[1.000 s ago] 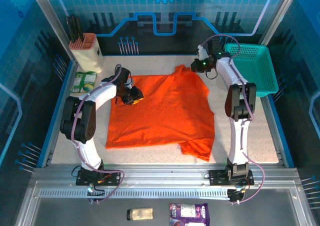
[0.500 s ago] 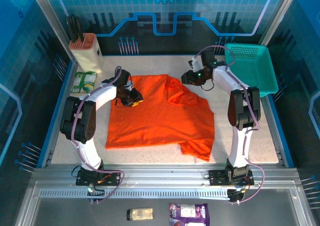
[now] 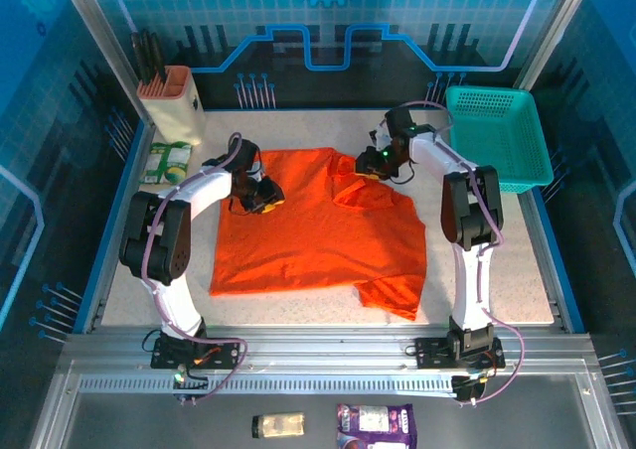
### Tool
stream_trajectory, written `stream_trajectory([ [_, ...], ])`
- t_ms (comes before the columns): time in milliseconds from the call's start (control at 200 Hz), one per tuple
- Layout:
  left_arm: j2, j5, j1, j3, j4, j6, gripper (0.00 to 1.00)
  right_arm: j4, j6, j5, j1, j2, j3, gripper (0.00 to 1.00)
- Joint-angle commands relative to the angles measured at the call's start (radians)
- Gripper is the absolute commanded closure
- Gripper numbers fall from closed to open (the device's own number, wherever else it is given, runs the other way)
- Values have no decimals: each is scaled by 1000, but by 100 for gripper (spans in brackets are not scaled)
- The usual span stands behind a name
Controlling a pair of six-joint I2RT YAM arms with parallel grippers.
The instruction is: Fold the inside-out t-shirt
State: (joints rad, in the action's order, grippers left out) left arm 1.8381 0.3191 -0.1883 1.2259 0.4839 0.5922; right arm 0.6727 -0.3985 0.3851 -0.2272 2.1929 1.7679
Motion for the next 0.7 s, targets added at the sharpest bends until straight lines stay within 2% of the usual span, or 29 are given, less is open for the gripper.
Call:
stream_trajectory([
  [0,-27,0,-7,-16,-3,-12,70,19,-34,-2,-11,6,-35,63],
  [245,-30,1,-7,-19,-6,-6,70,4,-54,23,-24,38,-29,64],
  [355,-33,-3,-7,-16,-2,-9,70,29,-53,-6,-33,52,-13,64],
  [480,-30,-5,-7,-17,-1,-9,70,62,-50,-101,-41,46,-8,61],
  [690,-27,-5,-7,-14,-2,-9,70,24,-68,-81,-46,50,-14,62],
])
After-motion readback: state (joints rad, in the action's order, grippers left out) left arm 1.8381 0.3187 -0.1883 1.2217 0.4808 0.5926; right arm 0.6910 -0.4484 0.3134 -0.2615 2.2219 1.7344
